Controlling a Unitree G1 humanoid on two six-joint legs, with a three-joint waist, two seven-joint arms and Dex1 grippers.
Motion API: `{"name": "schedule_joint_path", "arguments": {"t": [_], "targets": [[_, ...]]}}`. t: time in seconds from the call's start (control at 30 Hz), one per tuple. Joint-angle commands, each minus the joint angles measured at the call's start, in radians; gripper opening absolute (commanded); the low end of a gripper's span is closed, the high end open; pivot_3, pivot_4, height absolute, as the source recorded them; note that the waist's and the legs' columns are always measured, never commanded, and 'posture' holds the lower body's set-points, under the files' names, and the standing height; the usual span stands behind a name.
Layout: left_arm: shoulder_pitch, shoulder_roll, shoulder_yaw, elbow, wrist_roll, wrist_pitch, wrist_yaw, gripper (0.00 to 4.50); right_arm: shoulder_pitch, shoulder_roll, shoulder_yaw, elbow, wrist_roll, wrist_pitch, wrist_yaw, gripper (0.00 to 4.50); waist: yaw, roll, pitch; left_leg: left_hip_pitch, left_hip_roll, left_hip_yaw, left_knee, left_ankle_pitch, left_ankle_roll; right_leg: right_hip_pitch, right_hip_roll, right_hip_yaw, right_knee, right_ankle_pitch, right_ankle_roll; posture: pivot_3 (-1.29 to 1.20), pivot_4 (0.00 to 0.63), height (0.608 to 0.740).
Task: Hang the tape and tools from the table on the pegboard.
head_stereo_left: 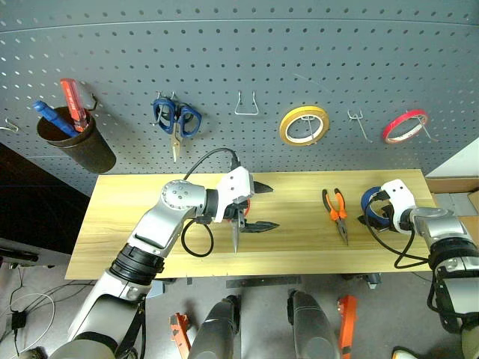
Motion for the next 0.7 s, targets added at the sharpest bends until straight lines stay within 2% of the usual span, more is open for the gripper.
{"name": "schedule_joint_path", "arguments": {"t": [0.03, 0.37, 0.4, 0.53, 0.7], "targets": [[-0.002, -0.004, 0.003, -0.012, 0.007, -0.029, -0.011, 4.50, -0.013, -0.018, 0.030, 0.068, -0.039, -0.008, 0.045, 3.91, 0.000, -0.001, 0.000, 0.000, 0.000, 0.000, 0.000, 0.000, 0.000, 0.000, 0.000, 0.000, 0.000, 0.000, 0.000, -0.14, 0.334, 0.740], [-0.001, -0.001, 0.022, -0.012, 0.008, -0.033, -0.013, 4.50, 0.027, 0.007, 0.120, 0.073, -0.161, -0.177, -0.006, 0.55, 0.000, -0.005, -0.001, 0.000, 0.000, 0.000, 0.004, 0.000, 0.000, 0.001, 0.000, 0.000, 0.001, 0.003, 0.002, -0.14, 0.315, 0.740], [0.002, 0.000, 0.025, -0.020, 0.003, -0.027, -0.012, 4.50, 0.035, 0.009, 0.116, 0.062, -0.160, -0.189, -0.017, 0.43, 0.001, -0.005, -0.001, 0.000, 0.000, 0.000, 0.006, 0.000, 0.000, 0.001, 0.000, 0.000, 0.001, 0.004, 0.002, -0.14, 0.315, 0.740], [0.011, -0.004, 0.032, -0.039, -0.003, -0.016, 0.000, 4.50, 0.077, -0.006, 0.096, -0.037, -0.151, -0.222, -0.047, 0.43, 0.001, -0.005, -0.001, -0.001, 0.000, 0.000, 0.013, 0.000, 0.000, 0.002, 0.001, 0.000, 0.002, 0.007, 0.002, -0.15, 0.307, 0.740], [0.024, -0.012, 0.060, -0.083, -0.017, 0.009, 0.040, 4.50, 0.318, -0.081, -0.030, -0.556, -0.102, -0.137, -0.108, 0.42, 0.006, -0.003, 0.000, -0.004, 0.000, -0.001, 0.015, 0.000, 0.000, -0.001, 0.001, 0.001, 0.005, 0.008, 0.003, -0.15, 0.306, 0.740]]}}
